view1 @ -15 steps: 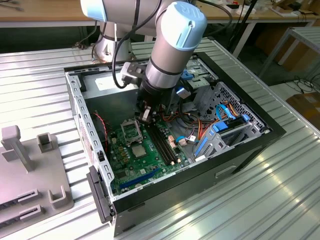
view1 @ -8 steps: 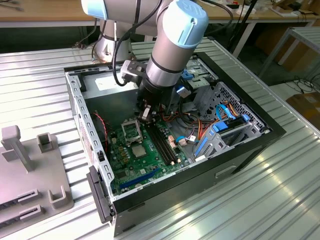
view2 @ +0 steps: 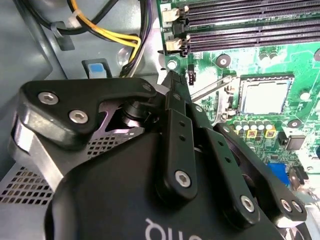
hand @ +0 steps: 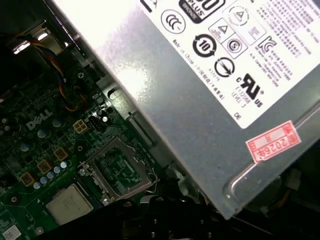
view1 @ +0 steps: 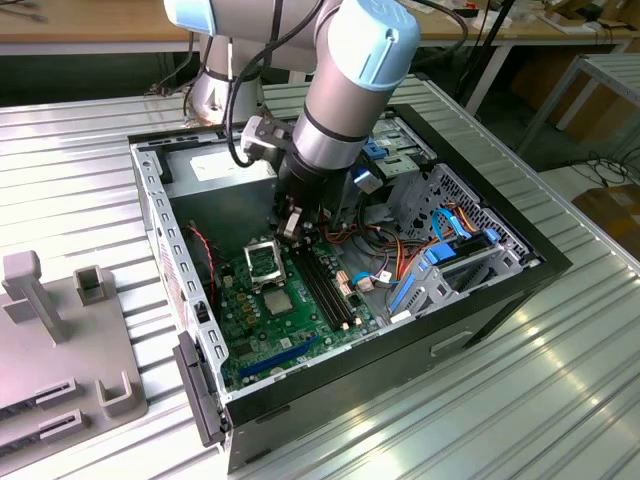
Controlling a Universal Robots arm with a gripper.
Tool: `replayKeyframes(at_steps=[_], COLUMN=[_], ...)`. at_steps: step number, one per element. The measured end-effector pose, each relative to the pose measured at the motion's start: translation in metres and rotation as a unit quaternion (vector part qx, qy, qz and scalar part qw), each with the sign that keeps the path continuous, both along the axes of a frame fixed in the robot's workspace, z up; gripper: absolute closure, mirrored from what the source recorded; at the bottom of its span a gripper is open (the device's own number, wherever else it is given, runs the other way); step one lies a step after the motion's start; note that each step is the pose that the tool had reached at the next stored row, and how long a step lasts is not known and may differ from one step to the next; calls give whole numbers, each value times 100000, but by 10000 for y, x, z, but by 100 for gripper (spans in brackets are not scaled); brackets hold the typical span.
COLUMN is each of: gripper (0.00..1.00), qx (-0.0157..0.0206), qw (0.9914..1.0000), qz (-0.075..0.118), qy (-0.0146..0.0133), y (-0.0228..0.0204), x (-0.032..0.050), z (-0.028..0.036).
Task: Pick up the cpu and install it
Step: 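Close the cpu cover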
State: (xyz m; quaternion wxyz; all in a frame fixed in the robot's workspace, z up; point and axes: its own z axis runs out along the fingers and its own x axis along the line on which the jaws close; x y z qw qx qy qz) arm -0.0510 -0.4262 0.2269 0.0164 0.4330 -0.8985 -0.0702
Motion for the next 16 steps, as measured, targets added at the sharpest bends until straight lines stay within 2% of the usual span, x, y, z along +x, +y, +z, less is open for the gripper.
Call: replayKeyframes(at_steps=[4,7,9,10,16], gripper=[89,89,89,89,89], qx=[-135,-465,-816,-1130,-2391], qw=[100000,99999,99997,99993,99971], qz=[-2,8,1,1,0], qy=[146,152,164,173,233], y=[1,0,0,0,-1], x=[1,2,1,1,1], z=[47,54,59,66,107])
